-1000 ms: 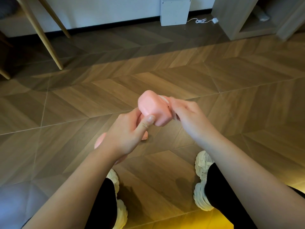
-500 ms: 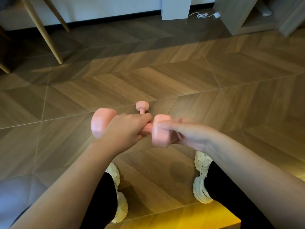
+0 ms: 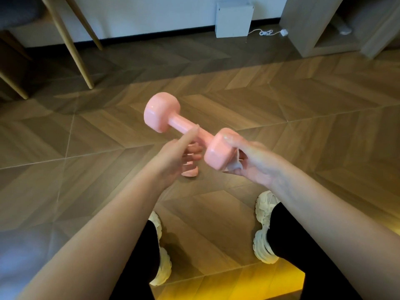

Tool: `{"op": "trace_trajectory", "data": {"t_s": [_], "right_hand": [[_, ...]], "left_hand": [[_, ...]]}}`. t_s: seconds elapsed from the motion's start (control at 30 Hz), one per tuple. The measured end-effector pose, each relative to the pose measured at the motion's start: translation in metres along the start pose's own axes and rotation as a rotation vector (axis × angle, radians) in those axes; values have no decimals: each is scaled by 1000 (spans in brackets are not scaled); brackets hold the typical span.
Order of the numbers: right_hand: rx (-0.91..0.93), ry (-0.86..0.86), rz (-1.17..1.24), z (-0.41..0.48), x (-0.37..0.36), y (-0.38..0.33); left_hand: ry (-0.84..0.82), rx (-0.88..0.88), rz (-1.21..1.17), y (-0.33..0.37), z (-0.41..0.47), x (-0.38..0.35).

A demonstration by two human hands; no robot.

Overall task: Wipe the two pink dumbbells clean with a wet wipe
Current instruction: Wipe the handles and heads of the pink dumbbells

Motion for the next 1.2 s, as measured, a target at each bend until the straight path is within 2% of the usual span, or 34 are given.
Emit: {"op": "trace_trajectory", "data": {"t_s": [0.1, 0.17, 0.4, 0.47, 0.53, 0.6, 0.7, 0.77, 0.83, 0.87, 0.93, 1.03, 1.2], "right_hand": [[68, -61, -53, -1, -16, -3], [136, -45, -154, -1, -21, -4], [560, 55, -825, -8, -36, -11], [708, 32, -1014, -11, -45, -8], [764, -40, -1109, -11, -54, -5], [751, -104, -1075, -11, -57, -7], [582, -60, -708, -7, -47, -15], [275, -5, -422, 2, -37, -13], [-55, -139, -180, 11, -36, 2], [-136, -237, -121, 12, -40, 8], [-156, -330, -67, 13, -47, 11], [-107, -326, -30, 15, -48, 10], [-42, -156, -219, 21, -52, 9]], "left_hand": [[62, -241, -586, 20, 9, -9], [147, -344, -785, 29, 11, -10], [229, -391, -876, 25, 6, 2], [254, -405, -904, 23, 6, 7], [288, -404, -908, 21, 8, 14], [309, -398, -886, 19, 8, 18], [307, -408, -851, 21, 7, 17], [298, -427, -836, 25, 5, 16], [274, -443, -833, 28, 4, 14], [260, -445, -832, 29, 4, 12], [242, -444, -826, 29, 4, 9], [270, -440, -818, 28, 4, 12], [275, -458, -803, 27, 5, 16]]}}
Point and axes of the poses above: each hand's wrist, its own z-axis towards the middle knuckle, its own x-axis out of the back of the hand, y = z × x, the point moved 4 cm from there along z, towards the middle knuckle, and after that the axes turned 14 degrees about -y, right-handed, at the moved point
